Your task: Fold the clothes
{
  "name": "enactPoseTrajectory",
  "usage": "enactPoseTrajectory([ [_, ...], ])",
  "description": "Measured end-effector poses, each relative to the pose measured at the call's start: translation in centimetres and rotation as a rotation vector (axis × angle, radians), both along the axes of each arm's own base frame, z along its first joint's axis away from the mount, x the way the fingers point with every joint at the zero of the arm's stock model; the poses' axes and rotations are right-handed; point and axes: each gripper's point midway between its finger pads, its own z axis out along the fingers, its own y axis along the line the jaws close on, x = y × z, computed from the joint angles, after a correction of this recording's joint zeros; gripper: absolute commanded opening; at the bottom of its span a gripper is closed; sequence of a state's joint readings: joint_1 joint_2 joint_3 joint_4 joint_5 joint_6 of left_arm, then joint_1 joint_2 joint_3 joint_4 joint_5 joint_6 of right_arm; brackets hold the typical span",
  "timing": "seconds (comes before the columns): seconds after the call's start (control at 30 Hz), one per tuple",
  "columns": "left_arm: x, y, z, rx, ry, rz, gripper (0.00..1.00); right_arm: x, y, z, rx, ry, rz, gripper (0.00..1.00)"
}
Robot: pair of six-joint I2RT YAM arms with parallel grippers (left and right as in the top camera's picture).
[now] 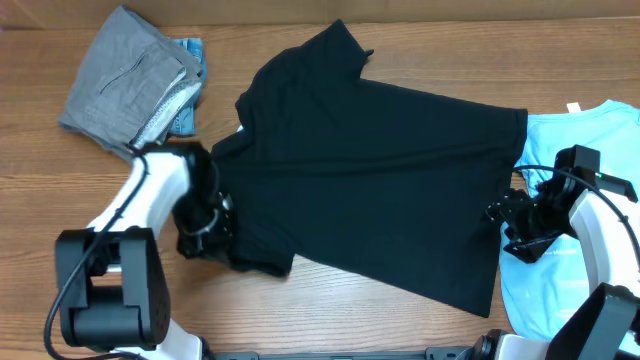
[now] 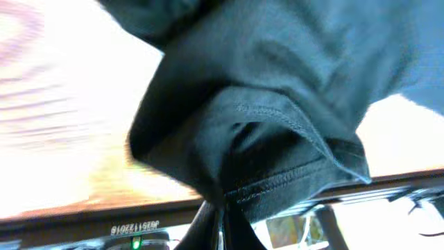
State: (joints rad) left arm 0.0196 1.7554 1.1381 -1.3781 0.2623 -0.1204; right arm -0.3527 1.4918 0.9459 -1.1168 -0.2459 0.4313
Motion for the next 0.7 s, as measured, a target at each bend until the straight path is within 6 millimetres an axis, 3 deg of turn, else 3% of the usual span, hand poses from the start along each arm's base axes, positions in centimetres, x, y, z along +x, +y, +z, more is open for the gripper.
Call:
enactPoseTrajectory([
  [0.17,3.7,2.6,3.7,0.054,-0.145,0.055,0.04,-1.3,0.4,-1.6,0.011,0.042,-0.035,0.71],
  [0.33,5.3,3.9,6.1,0.087,-0.254,0.077,0.04,-4.0,1.4,-3.6,0.038,0.128,-0.073,0.57],
  [0.4,5.4,3.9,6.3,0.088,-0.266,0.077,0.04,-5.0,1.9,-4.0,0.053,0.163,-0.084,0.49],
  [0.6,5.6,3.9,6.3,0.089,-0.274,0.077,0.04,-6.3,2.5,-4.0,0.079,0.213,-0.098,0.48],
  [0.7,5.7,3.9,6.3,0.090,-0.279,0.077,0.04,-6.1,2.5,-4.0,0.080,0.206,-0.104,0.40],
])
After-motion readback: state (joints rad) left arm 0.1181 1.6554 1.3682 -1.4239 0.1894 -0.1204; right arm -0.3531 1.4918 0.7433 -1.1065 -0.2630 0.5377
